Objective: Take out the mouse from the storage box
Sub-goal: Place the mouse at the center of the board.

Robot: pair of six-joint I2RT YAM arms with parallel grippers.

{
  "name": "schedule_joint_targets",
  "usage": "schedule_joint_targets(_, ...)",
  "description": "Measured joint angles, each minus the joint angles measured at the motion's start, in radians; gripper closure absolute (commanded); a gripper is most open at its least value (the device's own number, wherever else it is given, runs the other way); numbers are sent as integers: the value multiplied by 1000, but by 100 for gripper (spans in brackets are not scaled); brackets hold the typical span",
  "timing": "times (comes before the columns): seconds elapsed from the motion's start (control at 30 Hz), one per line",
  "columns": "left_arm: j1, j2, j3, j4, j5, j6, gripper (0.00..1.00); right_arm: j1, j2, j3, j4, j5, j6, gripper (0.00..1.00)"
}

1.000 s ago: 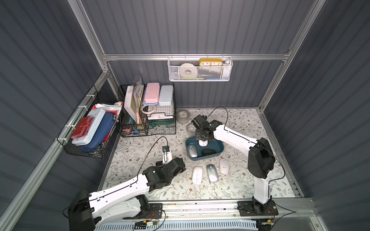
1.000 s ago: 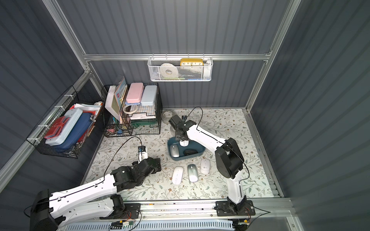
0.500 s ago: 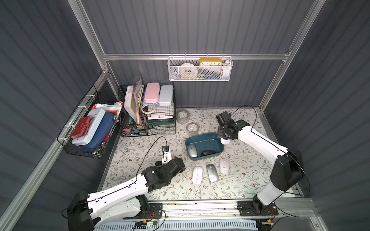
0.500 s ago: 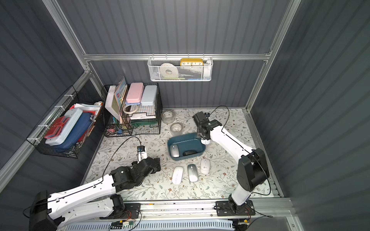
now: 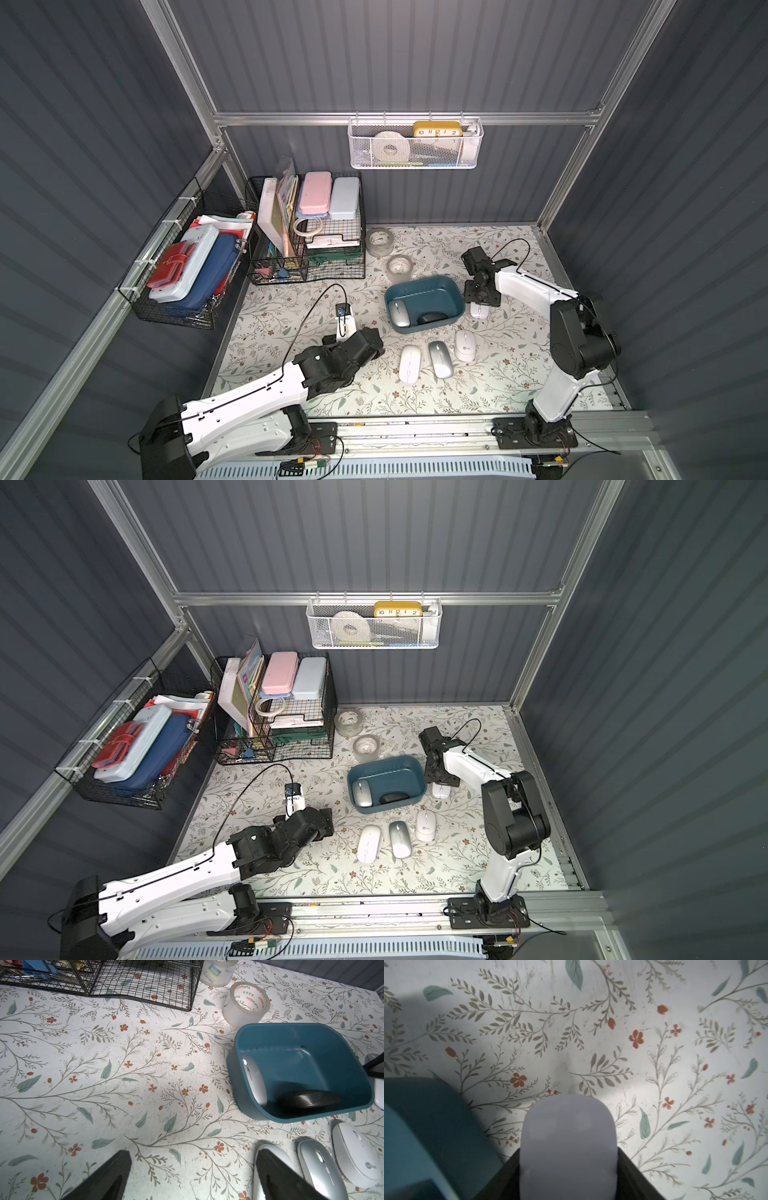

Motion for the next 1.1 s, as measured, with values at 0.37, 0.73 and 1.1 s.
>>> schedule_joint_targets(0.37, 0, 0, 0, -6, 0, 0, 1, -26, 63, -7, 53, -25, 0, 35)
schedule_joint_targets(0.73, 0, 0, 0, -10, 0, -1, 1, -37, 101, -23, 80, -49, 11, 27)
schedule_joint_targets(1.1, 0, -2, 0, -11, 0, -8, 0, -23, -65, -26, 3, -37, 42, 23)
